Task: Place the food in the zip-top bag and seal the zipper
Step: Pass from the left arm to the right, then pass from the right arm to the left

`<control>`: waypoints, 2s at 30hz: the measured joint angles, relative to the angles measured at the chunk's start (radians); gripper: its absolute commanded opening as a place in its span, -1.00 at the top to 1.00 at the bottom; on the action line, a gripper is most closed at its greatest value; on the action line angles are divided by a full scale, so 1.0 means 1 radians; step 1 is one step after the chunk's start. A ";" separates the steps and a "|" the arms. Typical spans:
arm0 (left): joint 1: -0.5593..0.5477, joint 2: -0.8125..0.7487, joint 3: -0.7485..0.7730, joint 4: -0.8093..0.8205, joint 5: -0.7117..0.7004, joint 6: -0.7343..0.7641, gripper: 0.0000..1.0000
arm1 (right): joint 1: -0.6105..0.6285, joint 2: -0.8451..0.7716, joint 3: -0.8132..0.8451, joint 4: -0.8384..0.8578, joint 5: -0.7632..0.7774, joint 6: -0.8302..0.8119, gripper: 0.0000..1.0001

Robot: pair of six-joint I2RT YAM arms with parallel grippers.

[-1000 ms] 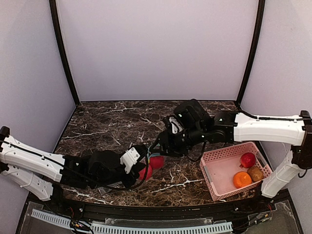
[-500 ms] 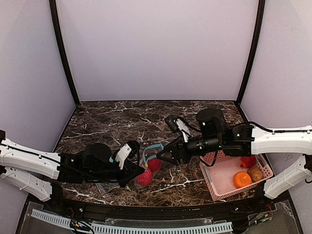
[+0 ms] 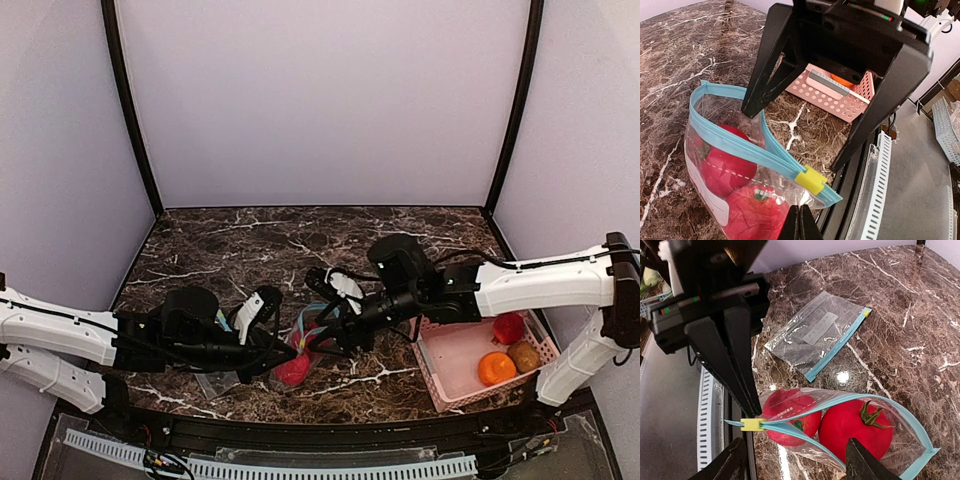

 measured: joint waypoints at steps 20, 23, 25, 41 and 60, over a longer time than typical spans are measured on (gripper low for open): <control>0.006 0.000 0.000 0.000 0.029 -0.016 0.98 | -0.018 0.131 0.101 -0.127 -0.093 -0.100 1.00; 0.008 0.000 0.000 -0.001 0.022 -0.018 0.49 | -0.018 0.129 0.101 -0.137 -0.098 -0.076 1.00; 0.009 -0.004 0.000 -0.004 0.009 -0.015 0.15 | -0.018 0.126 0.101 -0.145 -0.099 -0.048 1.00; 0.011 0.038 0.117 -0.082 -0.016 0.099 -0.11 | -0.017 0.053 0.101 -0.226 -0.128 0.114 1.00; 0.011 0.019 0.128 -0.133 -0.026 0.134 0.52 | -0.017 0.046 0.118 -0.268 -0.152 0.129 1.00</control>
